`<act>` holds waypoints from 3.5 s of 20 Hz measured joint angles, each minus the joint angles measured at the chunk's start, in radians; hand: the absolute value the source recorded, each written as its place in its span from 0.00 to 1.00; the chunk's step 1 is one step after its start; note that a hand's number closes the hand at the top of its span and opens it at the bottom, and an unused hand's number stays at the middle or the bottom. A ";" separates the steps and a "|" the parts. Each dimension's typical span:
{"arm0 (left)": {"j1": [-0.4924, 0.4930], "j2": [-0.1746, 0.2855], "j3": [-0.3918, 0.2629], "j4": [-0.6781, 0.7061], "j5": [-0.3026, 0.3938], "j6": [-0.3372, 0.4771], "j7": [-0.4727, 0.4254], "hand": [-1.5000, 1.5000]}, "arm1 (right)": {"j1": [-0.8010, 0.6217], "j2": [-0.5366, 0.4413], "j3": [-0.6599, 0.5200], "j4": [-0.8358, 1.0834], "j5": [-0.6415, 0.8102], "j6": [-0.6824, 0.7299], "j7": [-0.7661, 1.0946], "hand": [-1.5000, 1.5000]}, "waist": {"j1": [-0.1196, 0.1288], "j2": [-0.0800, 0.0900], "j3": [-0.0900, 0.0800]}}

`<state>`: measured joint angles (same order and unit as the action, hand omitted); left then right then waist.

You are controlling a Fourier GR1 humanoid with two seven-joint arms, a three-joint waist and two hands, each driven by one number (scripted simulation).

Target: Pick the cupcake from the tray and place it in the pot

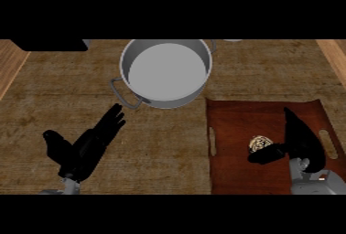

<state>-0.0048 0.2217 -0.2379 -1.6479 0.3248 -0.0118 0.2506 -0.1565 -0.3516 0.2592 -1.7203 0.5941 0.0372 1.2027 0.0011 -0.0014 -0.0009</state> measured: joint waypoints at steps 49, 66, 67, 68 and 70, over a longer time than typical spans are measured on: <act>-0.034 -0.099 0.086 0.035 -0.078 -0.104 0.048 0.50 | -0.027 0.326 0.233 0.238 0.333 -0.121 -0.022 1.00 | 0.030 0.000 0.000; -0.013 -0.102 0.090 0.031 -0.091 -0.087 0.054 0.50 | -0.197 0.336 0.321 0.113 0.750 -0.138 0.040 1.00 | 0.002 -0.022 -0.005; -0.015 -0.103 0.089 0.032 -0.093 -0.086 0.052 0.50 | -0.221 0.336 0.322 0.096 0.769 -0.126 0.041 1.00 | 0.003 -0.021 -0.005; -0.020 -0.104 0.091 0.034 -0.092 -0.086 0.053 0.50 | -0.246 0.336 0.320 0.079 0.784 -0.115 0.041 1.00 | 0.004 -0.020 -0.005; -0.022 -0.106 0.088 0.034 -0.088 -0.090 0.056 0.50 | -0.303 0.336 0.311 0.048 0.805 -0.093 0.042 1.00 | 0.011 -0.019 -0.005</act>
<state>-0.0263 0.1162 -0.1497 -1.6139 0.2365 -0.1015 0.3067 -0.4594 -0.0158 0.5700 -1.6723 1.3995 -0.0555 1.2445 0.0121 -0.0206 -0.0055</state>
